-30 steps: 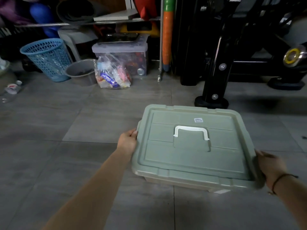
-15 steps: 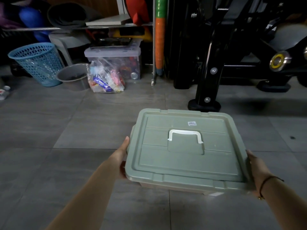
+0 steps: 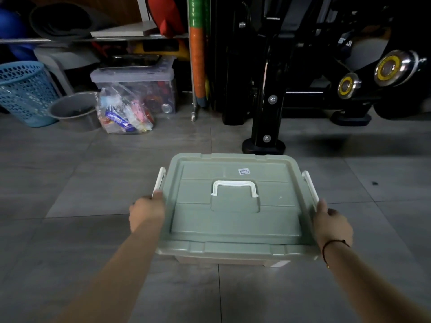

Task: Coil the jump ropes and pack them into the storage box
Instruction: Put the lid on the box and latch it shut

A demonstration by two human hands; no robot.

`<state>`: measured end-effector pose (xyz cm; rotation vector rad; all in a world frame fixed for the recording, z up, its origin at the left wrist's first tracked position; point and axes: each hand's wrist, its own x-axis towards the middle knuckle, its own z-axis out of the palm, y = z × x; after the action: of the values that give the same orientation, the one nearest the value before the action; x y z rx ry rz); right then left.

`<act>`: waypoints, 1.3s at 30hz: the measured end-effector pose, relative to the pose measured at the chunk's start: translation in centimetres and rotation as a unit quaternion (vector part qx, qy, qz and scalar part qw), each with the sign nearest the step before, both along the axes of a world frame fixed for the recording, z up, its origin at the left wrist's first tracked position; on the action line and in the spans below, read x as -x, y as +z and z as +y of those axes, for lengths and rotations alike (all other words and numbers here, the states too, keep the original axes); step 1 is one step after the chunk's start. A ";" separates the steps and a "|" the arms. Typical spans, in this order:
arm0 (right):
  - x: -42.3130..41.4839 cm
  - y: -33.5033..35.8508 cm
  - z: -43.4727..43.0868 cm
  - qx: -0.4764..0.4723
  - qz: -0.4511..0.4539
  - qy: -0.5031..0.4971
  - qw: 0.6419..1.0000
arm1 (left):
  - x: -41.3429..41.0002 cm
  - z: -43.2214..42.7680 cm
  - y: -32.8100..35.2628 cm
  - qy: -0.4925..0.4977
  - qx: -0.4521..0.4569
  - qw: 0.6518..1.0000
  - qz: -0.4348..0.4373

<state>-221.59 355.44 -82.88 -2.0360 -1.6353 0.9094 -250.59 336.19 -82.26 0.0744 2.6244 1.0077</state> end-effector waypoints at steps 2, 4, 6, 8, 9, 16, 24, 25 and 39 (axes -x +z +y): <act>0.2 -0.5 -0.9 -0.032 -0.008 0.044 0.998 | -1.8 0.4 -0.3 -0.002 0.020 1.000 0.024; 0.2 -1.0 -1.8 -0.058 -0.017 0.067 0.996 | -3.4 0.2 -0.7 -0.027 0.063 0.995 0.076; 0.1 -1.1 -1.9 -0.073 -0.045 0.062 0.994 | -3.9 0.2 -0.8 -0.047 0.105 0.987 0.117; 0.3 -0.9 -2.0 -0.079 -0.062 0.062 0.993 | -3.9 0.3 -0.7 -0.046 0.141 0.979 0.142; 0.5 -0.7 -2.0 -0.081 -0.065 0.061 0.993 | -3.9 0.5 -0.7 -0.046 0.153 0.975 0.151; 0.7 -0.5 -2.3 -0.137 -0.128 0.064 0.980 | -4.2 0.7 -0.2 -0.055 0.167 0.969 0.174; 0.5 -0.8 -2.3 -0.140 -0.109 0.075 0.981 | -4.1 0.8 -0.4 -0.079 0.091 0.978 0.168; 0.5 -0.9 -2.1 -0.138 -0.103 0.079 0.982 | -3.9 0.7 -0.5 -0.080 0.085 0.980 0.161; 11.8 1.2 2.8 -0.237 -0.215 0.218 0.922 | 3.3 5.7 0.5 -0.116 0.158 0.939 0.282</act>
<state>-233.38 358.25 -81.68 -1.6238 -2.3300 0.1302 -253.93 341.91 -81.78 0.6691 3.1491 0.5252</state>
